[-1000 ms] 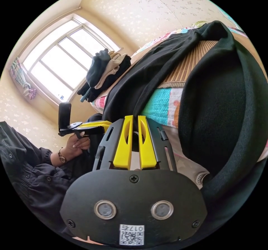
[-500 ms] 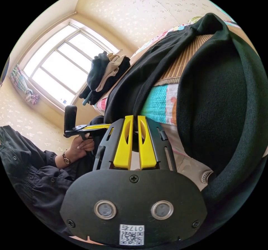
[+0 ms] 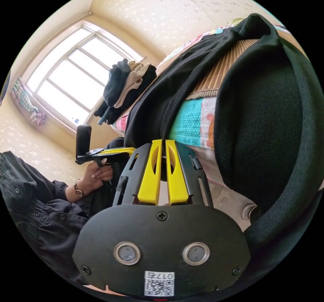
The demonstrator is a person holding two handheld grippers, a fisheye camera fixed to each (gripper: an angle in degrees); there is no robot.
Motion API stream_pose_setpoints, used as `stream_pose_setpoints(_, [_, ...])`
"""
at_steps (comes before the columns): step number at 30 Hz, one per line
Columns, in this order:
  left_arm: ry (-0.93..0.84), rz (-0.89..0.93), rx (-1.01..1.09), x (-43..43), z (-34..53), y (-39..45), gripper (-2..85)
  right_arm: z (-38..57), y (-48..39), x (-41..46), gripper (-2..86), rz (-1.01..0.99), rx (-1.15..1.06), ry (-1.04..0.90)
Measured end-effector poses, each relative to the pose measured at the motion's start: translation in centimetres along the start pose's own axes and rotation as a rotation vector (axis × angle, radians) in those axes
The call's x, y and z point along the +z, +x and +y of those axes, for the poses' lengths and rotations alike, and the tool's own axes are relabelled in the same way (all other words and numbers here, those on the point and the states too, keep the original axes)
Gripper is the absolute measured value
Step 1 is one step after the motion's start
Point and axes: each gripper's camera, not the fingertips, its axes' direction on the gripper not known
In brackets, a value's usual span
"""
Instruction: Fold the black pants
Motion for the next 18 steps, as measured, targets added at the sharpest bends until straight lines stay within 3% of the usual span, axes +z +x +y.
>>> stream_pose_setpoints(18, [0.001,0.011,-0.009,-0.4,-1.5,-0.9,2.4,-1.6,0.7,0.7,2.1,-0.021,-0.009,-0.046])
